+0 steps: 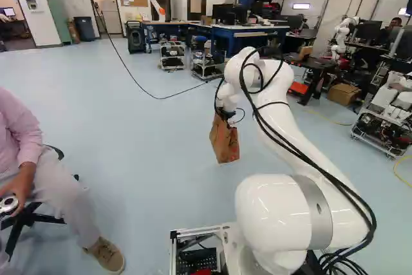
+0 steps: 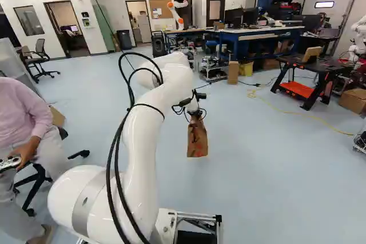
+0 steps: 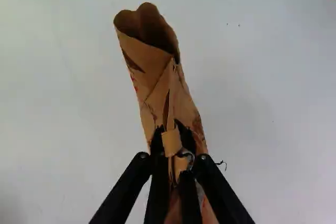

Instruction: Pick up the grocery bag from the ground

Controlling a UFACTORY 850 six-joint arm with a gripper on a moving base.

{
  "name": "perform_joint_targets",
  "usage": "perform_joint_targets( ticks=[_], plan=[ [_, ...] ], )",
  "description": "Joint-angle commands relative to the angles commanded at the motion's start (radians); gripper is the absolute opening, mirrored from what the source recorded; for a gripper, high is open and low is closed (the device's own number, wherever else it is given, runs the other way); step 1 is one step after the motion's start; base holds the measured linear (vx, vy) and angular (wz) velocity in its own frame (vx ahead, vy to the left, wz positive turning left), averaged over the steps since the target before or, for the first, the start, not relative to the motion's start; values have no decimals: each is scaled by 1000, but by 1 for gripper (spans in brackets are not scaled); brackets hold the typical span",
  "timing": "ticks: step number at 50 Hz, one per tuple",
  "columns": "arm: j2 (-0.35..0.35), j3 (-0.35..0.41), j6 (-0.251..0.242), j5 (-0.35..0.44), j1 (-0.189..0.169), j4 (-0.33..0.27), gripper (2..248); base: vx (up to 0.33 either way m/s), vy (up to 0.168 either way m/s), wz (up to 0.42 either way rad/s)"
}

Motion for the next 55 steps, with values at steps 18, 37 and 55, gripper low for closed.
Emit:
perform_joint_targets(
  ticks=[18, 37, 55],
  plan=[
    [102, 70, 0, 0, 0, 0, 24, 0, 0, 0],
    [205, 133, 0, 0, 0, 0, 24, 0, 0, 0],
    [297, 183, 0, 0, 0, 0, 24, 0, 0, 0]
  ],
)
